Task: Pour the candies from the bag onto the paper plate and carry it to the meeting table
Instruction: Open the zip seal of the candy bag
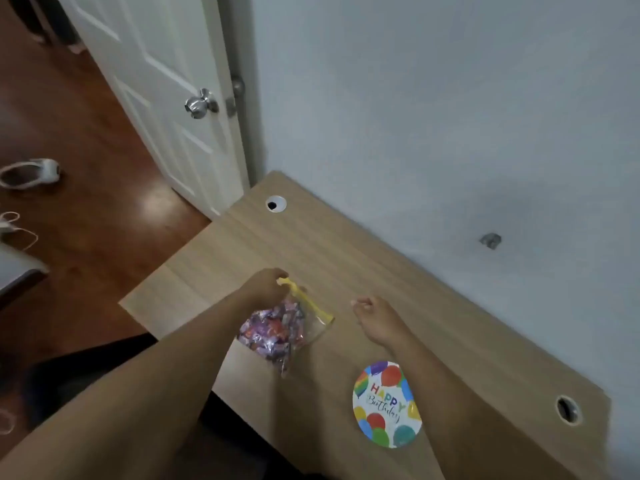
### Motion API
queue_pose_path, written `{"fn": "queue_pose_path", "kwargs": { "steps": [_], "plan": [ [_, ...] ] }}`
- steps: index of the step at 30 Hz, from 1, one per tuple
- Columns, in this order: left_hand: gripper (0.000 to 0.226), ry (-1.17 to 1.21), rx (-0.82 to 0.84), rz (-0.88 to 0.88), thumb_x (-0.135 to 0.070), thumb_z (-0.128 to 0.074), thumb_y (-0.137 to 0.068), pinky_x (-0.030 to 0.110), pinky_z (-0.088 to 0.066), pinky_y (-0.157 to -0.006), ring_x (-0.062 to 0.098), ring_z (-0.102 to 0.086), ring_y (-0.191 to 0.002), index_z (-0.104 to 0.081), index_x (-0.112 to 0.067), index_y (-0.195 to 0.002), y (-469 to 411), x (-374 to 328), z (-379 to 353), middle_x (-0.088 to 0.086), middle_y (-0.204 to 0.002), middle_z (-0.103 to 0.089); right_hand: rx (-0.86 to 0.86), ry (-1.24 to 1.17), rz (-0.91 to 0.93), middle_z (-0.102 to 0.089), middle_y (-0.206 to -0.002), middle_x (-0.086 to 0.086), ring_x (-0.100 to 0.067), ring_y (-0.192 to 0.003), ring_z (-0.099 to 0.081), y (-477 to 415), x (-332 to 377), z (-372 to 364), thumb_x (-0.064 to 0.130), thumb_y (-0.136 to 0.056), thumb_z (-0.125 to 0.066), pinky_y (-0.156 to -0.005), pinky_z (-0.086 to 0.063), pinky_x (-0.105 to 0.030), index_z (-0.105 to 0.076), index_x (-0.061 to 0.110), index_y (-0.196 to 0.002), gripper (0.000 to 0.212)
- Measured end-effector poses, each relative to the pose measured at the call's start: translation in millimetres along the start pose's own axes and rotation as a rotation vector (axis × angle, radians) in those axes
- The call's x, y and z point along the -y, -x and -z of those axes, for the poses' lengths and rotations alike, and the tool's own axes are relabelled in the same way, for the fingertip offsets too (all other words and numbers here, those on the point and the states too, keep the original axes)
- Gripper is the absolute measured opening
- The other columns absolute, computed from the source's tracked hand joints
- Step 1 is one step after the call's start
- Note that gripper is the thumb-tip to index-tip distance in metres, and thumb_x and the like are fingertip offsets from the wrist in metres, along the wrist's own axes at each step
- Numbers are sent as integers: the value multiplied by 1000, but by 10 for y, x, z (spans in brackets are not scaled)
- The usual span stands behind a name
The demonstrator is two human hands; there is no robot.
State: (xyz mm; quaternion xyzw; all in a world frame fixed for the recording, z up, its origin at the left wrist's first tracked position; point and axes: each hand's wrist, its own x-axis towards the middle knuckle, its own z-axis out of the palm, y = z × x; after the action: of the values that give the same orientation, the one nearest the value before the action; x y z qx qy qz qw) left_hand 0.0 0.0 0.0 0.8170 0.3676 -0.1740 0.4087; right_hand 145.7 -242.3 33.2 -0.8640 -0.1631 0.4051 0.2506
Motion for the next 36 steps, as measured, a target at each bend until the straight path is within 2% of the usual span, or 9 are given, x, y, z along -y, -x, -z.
{"fn": "queue_pose_path", "kwargs": {
  "steps": [5,12,15,18,23,28,30,32,36],
  "plan": [
    [93,-127,-20,156,-64,-50,-96,55,-18,-131,39,-9,-165,-16,-18,-170,-198,504,-517,17,-176,-17,95,-47,-147,-74,-131,-3,-23,-119,-73,-234,-94,-273,45,-104,-59,-97,-53,-32,-64,14,-132,42],
    [89,-293,15,45,-63,-19,-104,54,-1,-133,41,6,-165,6,-10,-170,46,455,-860,17,-179,3,157,-175,-266,-78,-119,-15,-29,-110,-74,-629,-351,-704,48,-88,-58,-101,-61,-49,-72,9,-123,55],
    [83,-185,21,34,-55,-36,-109,57,-2,-134,42,6,-165,2,-15,-171,95,433,-888,15,-180,3,133,-288,-278,-82,-105,-13,-28,-100,-78,-848,-617,-875,59,-76,-64,-97,-64,-56,-78,9,-112,63],
    [85,-126,25,-111,-45,-48,-110,50,3,-133,41,8,-166,1,-14,-171,165,444,-906,11,-180,3,126,-285,-279,-83,-103,-13,-18,-79,-76,-572,-307,-656,47,-96,-70,-74,-64,-36,-78,13,-112,39],
    [79,10,70,-157,-59,-50,-106,52,-16,-134,29,-14,-165,-17,-29,-171,185,462,-930,0,-178,-21,242,-316,-205,-79,-102,-6,-16,-75,-68,-409,-391,-534,30,-98,-79,-77,-65,-33,-79,20,-113,18],
    [46,212,-152,-124,-46,-48,-110,27,-43,-112,15,-52,-141,-63,-25,-149,332,224,-965,7,-159,-49,295,-141,-59,-79,-76,13,3,-66,-65,-222,-455,-493,21,-94,-82,-71,-56,-22,-88,20,-98,7],
    [54,319,-249,-102,-51,-44,-108,33,-57,-93,20,-69,-108,-78,-9,-116,399,74,-952,17,-125,-70,294,-94,-41,-74,-64,19,6,-60,-61,-125,-458,-491,22,-92,-84,-59,-49,-13,-86,27,-88,7],
    [69,370,-325,-79,-61,-42,-100,39,-53,-70,23,-60,-70,-66,0,-78,520,-57,-918,23,-81,-67,287,-73,-30,-73,-65,19,6,-61,-60,-12,-451,-490,24,-90,-86,-54,-44,-7,-89,22,-93,4],
    [64,483,-157,135,-79,-61,-86,38,-50,-69,23,-65,-68,-56,-17,-72,746,-102,-925,12,-71,-69,249,-60,9,-72,-63,21,6,-65,-61,250,-452,-501,24,-88,-87,-56,-44,-6,-90,20,-95,8]
  ]
}}
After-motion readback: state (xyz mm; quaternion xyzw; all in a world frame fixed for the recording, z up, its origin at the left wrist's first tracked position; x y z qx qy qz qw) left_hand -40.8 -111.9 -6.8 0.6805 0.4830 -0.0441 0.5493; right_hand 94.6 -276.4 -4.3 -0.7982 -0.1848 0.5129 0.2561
